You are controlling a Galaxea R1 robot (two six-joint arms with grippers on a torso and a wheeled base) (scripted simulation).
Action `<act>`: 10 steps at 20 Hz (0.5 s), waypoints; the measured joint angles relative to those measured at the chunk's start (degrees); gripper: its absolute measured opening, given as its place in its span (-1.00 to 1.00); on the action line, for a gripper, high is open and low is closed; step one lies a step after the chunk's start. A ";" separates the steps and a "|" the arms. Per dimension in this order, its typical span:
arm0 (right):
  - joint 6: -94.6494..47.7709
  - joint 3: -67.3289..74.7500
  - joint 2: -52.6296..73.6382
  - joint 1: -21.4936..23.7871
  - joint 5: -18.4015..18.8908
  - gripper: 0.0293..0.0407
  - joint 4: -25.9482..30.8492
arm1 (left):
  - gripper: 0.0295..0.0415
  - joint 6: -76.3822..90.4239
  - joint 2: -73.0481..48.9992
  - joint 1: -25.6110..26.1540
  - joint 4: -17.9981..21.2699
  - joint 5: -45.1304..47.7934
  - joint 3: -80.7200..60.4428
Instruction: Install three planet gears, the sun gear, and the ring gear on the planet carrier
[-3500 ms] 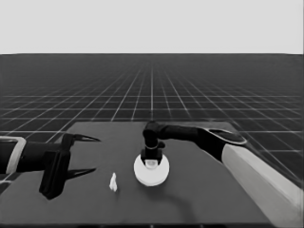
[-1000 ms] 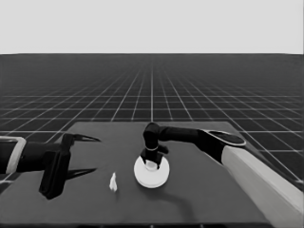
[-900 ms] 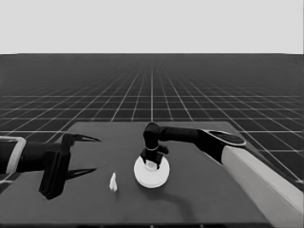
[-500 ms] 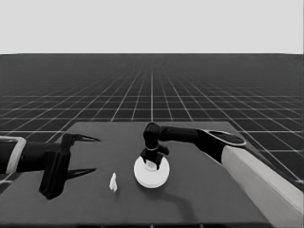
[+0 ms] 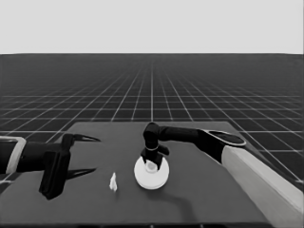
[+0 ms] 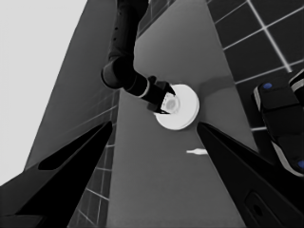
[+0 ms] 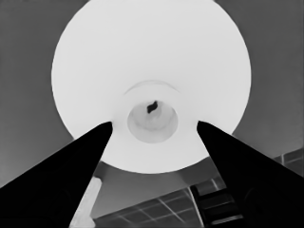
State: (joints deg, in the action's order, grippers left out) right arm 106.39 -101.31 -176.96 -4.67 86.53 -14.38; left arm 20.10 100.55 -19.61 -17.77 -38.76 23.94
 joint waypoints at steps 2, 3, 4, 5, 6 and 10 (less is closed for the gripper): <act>0.01 0.00 0.00 0.00 0.00 0.61 0.00 | 0.49 0.00 0.00 0.00 0.00 0.00 0.00; -11.10 1.61 0.38 2.32 1.00 0.65 1.99 | 0.49 0.00 0.00 0.00 0.00 0.00 0.00; -17.97 2.37 0.51 4.08 1.42 0.64 3.27 | 0.49 0.00 0.00 0.00 0.00 0.00 0.00; -22.09 2.71 0.58 5.08 1.57 0.63 4.06 | 0.49 0.00 0.00 0.00 0.00 0.00 0.00; -24.54 2.88 0.61 5.65 1.63 0.62 4.54 | 0.49 0.00 0.00 0.00 0.00 0.00 0.00; -27.67 3.05 0.67 6.30 1.65 0.61 5.17 | 0.49 0.00 0.00 0.00 0.00 0.00 0.00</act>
State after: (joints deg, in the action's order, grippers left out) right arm 78.71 -98.26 -176.29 1.63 88.18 -9.21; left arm 20.10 100.55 -19.61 -17.77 -38.76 23.94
